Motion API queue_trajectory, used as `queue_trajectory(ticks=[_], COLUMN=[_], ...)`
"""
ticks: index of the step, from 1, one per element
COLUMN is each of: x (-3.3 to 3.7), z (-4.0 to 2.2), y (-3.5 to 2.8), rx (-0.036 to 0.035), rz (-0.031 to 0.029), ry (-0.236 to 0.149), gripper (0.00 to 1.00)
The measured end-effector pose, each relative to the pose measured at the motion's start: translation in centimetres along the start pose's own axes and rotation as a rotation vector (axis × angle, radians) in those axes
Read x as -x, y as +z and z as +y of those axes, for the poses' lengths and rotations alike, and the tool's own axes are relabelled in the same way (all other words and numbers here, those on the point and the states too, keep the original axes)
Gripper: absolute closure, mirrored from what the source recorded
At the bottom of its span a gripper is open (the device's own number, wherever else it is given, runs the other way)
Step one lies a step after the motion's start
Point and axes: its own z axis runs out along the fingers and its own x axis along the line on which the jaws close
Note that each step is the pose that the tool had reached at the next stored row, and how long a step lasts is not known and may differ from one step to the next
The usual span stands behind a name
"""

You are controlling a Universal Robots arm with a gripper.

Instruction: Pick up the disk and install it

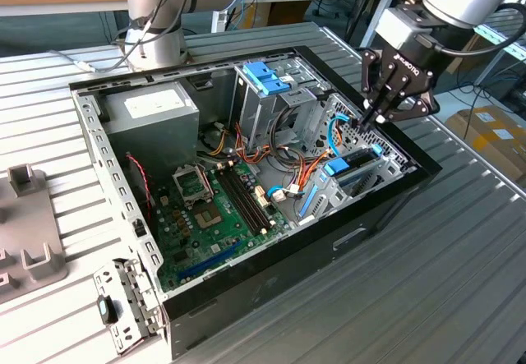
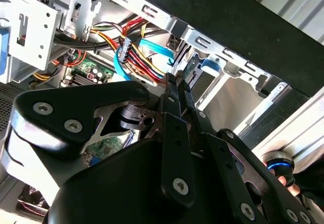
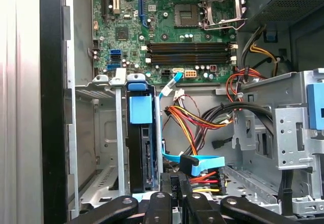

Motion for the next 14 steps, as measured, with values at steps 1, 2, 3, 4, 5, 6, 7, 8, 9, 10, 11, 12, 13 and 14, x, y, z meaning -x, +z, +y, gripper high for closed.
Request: queue_trajectory(ticks=[1,2,3,4,5,6,7,8,9,10,11,12,13,14], x=[-0.03,-0.06,-0.10,-0.14,-0.25,-0.54,-0.80,-0.94,-0.99,-1.01,-1.03,-1.08,-1.11,-1.13], z=[0.01,0.01,0.02,0.02,0.05,0.17,0.32,0.40,0.42,0.43,0.44,0.47,0.48,0.49], y=[0.00,0.00,0.00,0.00,-0.01,-0.01,-0.02,-0.01,-0.01,-0.01,-0.01,0.00,0.00,0.00], rx=[0.0000,0.0000,0.0000,0.0000,0.0000,0.0000,0.0000,0.0000,0.0000,0.0000,0.0000,0.0000,0.0000,0.0000], rz=[0.0000,0.0000,0.0000,-0.0001,0.0000,-0.0001,0.0001,0.0000,0.0000,0.0000,0.0000,0.0000,0.0001,0.0000], ry=[0.000,0.000,0.000,0.000,0.000,0.000,0.000,0.000,0.000,0.000,0.000,0.000,0.000,0.000], gripper=[0.82,0.82,0.82,0.82,0.82,0.82,0.82,0.82,0.82,0.82,0.82,0.82,0.82,0.82])
